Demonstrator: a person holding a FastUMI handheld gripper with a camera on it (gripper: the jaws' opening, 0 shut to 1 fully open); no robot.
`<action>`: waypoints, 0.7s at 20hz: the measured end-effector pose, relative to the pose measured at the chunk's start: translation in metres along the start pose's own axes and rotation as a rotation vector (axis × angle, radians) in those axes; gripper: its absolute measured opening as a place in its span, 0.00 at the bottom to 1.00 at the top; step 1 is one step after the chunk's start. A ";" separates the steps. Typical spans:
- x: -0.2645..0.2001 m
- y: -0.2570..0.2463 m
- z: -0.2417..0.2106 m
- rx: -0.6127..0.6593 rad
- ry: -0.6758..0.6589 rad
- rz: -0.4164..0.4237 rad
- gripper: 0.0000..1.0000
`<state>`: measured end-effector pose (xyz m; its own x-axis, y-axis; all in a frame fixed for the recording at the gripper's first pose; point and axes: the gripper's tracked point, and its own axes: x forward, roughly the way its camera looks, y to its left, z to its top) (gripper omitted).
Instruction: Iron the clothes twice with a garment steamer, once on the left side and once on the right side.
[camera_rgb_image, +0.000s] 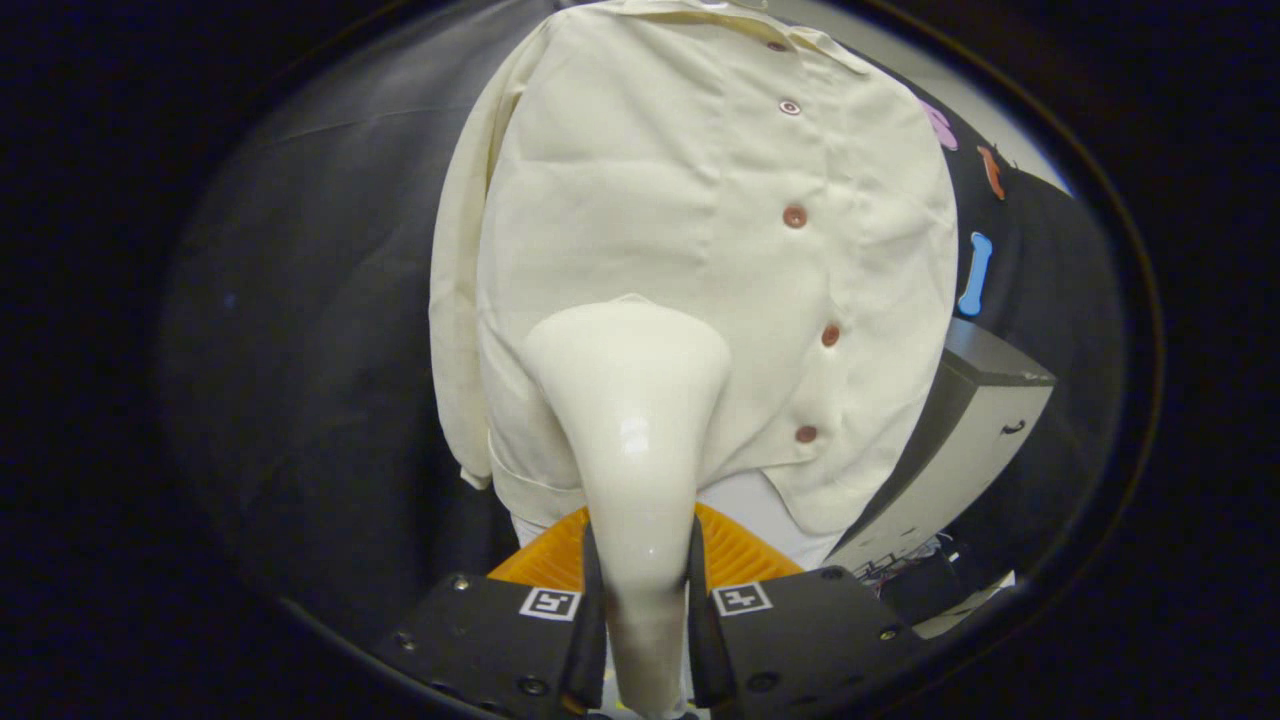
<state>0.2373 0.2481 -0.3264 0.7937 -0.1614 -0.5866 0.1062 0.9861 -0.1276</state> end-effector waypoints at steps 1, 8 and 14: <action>0.001 -0.001 -0.006 -0.001 0.010 -0.003 0.34; 0.006 0.000 -0.046 -0.018 0.086 0.018 0.34; -0.025 -0.009 -0.024 -0.010 0.036 0.089 0.34</action>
<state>0.2019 0.2424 -0.3294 0.7775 -0.0743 -0.6245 0.0299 0.9962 -0.0813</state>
